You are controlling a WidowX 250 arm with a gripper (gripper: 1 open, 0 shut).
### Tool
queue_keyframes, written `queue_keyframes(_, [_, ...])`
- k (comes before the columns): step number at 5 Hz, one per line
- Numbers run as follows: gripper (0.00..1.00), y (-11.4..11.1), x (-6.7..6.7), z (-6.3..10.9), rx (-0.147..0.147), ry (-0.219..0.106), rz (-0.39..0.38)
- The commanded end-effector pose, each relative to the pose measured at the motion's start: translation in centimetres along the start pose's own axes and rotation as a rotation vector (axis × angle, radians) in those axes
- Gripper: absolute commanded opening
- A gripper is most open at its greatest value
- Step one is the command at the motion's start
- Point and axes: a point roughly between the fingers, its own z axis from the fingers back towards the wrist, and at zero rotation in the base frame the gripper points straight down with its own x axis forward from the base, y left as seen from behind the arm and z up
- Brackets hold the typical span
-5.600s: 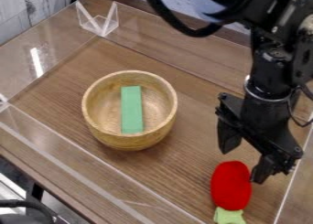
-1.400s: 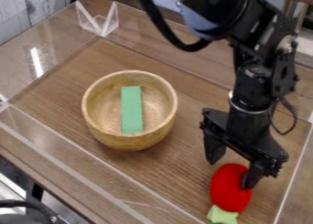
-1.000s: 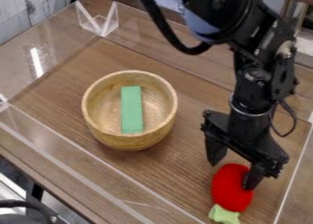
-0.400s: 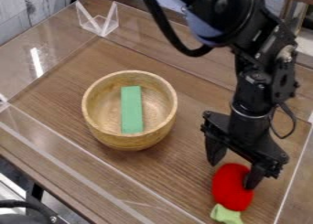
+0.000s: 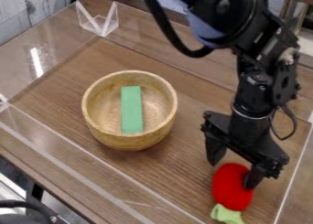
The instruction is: Move the red fruit to the left
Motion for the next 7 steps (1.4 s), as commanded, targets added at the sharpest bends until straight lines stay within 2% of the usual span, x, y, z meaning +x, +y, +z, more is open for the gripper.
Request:
queue_keyframes(1, [1.0, 0.0, 0.4, 0.7, 0.009, -0.026, -0.003])
queue_keyframes(2, [0.0, 0.1, 0.4, 0.8, 0.009, -0.027, -0.003])
queue_keyframes(3, [0.0, 0.3, 0.3, 1.7, 0.013, -0.04, 0.001])
queue_keyframes(4, [0.0, 0.8, 0.3, 4.0, 0.02, -0.072, 0.018])
queue_keyframes(5, [0.0, 2.1, 0.4, 6.9, 0.024, -0.116, 0.059])
queue_keyframes(6, [0.0, 5.2, 0.6, 9.0, 0.026, -0.147, 0.144])
queue_keyframes(7, [0.0, 8.8, 0.6, 10.4, 0.031, -0.175, 0.231])
